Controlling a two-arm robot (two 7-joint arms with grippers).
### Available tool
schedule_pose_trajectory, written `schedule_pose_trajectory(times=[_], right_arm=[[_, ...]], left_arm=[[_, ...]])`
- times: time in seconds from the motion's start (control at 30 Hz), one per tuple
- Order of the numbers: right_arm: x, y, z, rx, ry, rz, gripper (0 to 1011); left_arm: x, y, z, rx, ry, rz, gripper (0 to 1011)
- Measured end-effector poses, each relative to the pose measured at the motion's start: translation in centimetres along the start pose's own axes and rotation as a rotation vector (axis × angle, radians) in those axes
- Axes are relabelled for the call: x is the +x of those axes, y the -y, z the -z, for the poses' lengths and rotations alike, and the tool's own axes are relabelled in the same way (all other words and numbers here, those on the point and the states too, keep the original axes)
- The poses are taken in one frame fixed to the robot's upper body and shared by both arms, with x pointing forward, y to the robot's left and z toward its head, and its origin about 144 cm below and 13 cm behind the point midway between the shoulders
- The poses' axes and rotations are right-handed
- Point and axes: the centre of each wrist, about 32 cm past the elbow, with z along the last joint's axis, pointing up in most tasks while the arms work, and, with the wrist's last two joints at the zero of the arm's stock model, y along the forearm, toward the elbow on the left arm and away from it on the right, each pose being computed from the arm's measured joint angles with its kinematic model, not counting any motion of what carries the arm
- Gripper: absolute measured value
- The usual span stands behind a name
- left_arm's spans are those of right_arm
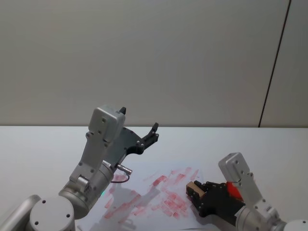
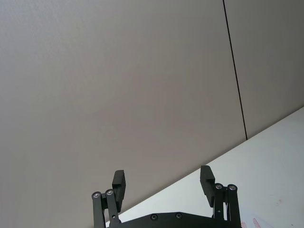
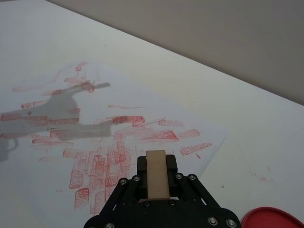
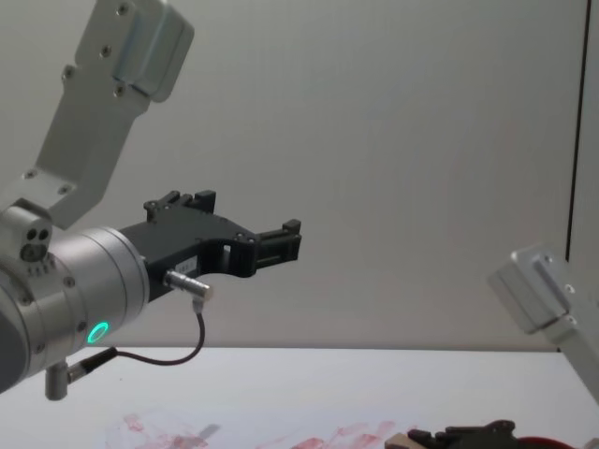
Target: Use the one hand to pick up the stamp and affix it onto the A4 paper.
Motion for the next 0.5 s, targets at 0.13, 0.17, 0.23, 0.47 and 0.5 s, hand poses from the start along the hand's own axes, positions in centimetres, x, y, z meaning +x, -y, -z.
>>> schedule_pose_trajectory(times=[0.13,0.17,0.23,0.47,0.5], right_arm=[[0.0,-0.06,0.02,-0.004,0.0,0.001,216],[-0.01,-0.06,0.02,-0.005,0.0,0.001,216],[-0.03,-0.07,0.03,-0.005,0.0,0.002,216],[-0.21,0.16,-0.09,0.034,-0.009,0.014,217],[-0.21,0.19,-0.19,0.04,-0.009,0.015,216]], left_arm=[[0.0,0.0,0.0,0.0,0.0,0.0,1002],[0.0,0.0,0.0,0.0,0.0,0.0,1003],[0.0,0.0,0.0,0.0,0.0,0.0,1002],[0.0,0.0,0.0,0.0,0.0,0.0,1003],[0.0,0.0,0.0,0.0,0.0,0.0,1002]])
